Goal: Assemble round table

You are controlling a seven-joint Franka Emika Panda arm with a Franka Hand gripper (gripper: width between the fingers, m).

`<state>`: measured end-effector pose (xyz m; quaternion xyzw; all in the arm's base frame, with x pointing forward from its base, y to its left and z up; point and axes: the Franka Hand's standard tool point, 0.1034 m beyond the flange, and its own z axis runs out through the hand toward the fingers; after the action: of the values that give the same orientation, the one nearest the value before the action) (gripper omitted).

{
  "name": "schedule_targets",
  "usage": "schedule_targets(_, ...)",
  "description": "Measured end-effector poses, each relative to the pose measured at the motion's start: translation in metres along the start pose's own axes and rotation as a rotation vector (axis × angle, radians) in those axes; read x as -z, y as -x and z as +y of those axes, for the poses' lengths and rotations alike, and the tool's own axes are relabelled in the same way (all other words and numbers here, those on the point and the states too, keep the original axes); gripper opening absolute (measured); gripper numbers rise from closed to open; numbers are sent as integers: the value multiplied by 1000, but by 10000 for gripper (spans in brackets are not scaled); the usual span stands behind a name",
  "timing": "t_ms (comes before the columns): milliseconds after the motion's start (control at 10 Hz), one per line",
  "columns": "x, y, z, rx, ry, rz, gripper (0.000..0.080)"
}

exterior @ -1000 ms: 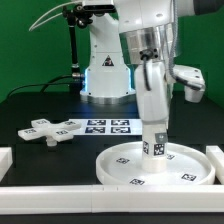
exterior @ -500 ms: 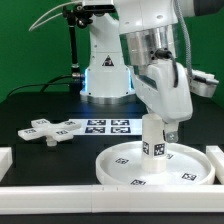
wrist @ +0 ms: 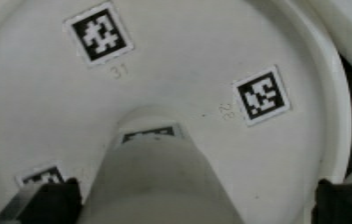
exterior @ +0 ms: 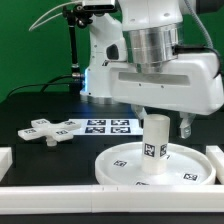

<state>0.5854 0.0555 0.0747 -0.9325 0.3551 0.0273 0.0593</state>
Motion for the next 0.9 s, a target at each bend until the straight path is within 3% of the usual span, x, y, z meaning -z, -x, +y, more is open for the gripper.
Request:
schedule_targets(500,0,-1,1,309,2,3,649)
schedule_targets(900,-2,-6,4,845,45,43,648)
